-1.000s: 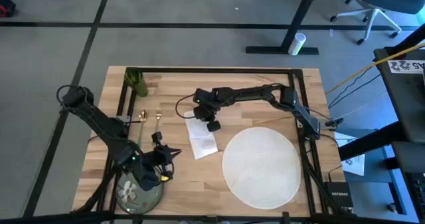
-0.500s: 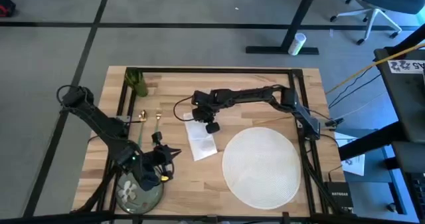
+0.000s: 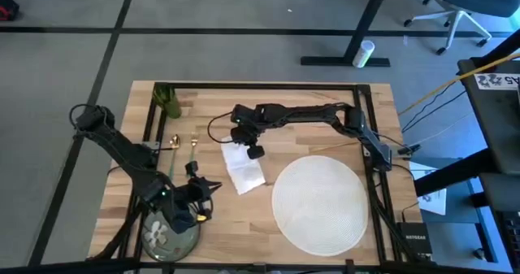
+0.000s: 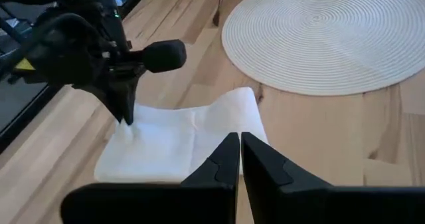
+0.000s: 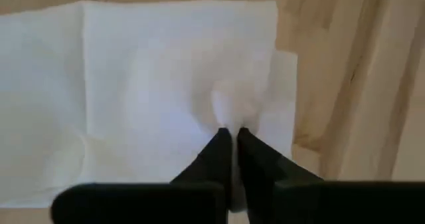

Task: Set table place
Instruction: Fold the white table napkin

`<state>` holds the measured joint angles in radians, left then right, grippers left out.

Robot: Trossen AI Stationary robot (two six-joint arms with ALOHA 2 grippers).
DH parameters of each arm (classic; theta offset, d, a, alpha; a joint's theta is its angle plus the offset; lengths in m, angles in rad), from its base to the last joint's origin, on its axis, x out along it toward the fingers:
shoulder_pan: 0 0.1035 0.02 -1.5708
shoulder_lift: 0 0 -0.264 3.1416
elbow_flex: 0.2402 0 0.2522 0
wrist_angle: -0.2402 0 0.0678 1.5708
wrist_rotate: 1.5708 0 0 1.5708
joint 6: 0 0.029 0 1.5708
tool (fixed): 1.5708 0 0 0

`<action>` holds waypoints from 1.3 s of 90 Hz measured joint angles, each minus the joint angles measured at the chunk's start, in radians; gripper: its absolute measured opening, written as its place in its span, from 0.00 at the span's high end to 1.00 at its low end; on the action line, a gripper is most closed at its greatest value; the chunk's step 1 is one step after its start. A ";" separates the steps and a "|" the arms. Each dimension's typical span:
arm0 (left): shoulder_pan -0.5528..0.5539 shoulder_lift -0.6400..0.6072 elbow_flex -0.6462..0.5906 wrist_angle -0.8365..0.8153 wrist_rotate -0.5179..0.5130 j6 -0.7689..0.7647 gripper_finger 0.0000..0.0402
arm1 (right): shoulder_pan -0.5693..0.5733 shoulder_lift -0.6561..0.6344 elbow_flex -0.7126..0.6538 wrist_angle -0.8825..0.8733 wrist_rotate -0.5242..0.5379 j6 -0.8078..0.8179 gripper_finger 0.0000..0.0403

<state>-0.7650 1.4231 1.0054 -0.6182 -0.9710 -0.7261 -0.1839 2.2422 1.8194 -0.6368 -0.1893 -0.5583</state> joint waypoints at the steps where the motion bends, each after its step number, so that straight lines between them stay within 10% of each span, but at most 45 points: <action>1: 0.000 0.000 0.000 0.000 0.000 0.000 1.00 | -0.001 0.000 0.000 0.000 0.002 0.000 0.99; 117: 0.000 0.000 0.000 -0.001 0.019 -0.005 1.00 | -0.072 -0.023 0.001 -0.007 0.041 -0.020 0.99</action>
<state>-0.7652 1.4231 1.0052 -0.6196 -0.9524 -0.7307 -0.2558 2.2192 1.8202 -0.6439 -0.1482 -0.5778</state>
